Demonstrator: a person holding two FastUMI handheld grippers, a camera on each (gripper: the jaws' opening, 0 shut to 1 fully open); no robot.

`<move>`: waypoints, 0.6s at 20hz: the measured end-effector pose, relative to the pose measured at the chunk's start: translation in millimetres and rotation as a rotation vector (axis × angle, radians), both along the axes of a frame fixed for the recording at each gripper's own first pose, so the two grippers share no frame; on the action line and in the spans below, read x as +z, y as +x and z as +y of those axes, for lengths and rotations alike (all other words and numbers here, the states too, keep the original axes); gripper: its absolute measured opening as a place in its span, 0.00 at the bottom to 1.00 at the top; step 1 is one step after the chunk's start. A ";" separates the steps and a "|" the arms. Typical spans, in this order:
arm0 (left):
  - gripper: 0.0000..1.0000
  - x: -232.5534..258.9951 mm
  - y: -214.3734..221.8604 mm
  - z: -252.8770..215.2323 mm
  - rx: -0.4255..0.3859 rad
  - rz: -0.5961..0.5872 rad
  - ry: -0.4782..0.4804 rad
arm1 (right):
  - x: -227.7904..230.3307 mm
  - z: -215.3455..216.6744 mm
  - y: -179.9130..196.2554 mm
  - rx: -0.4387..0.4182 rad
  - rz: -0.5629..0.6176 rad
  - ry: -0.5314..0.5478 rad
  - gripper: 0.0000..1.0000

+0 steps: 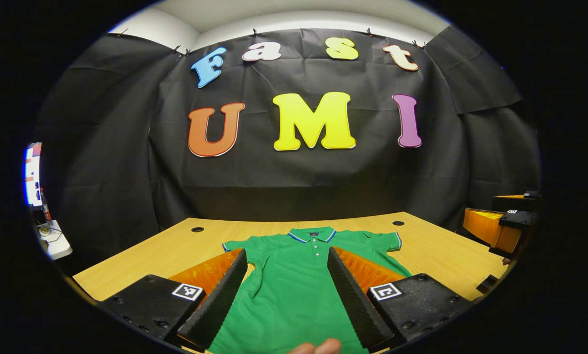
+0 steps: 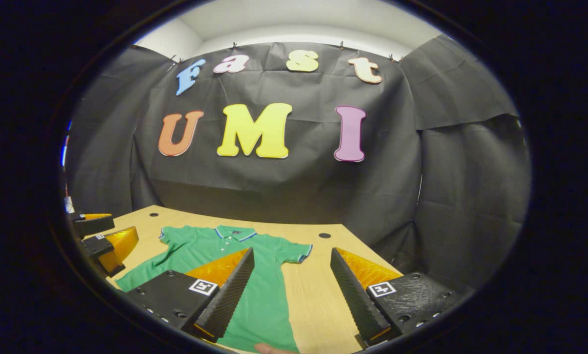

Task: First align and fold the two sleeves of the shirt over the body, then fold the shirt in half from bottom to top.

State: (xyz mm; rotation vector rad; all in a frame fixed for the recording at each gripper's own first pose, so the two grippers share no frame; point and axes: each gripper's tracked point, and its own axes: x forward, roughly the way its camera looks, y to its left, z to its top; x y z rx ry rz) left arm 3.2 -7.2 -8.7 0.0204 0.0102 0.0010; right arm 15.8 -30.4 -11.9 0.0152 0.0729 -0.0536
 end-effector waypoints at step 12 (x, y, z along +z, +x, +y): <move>1.00 12.3 25.7 12.4 0.099 -0.035 -0.058 | -36.2 2.1 86.7 0.041 0.083 0.003 0.96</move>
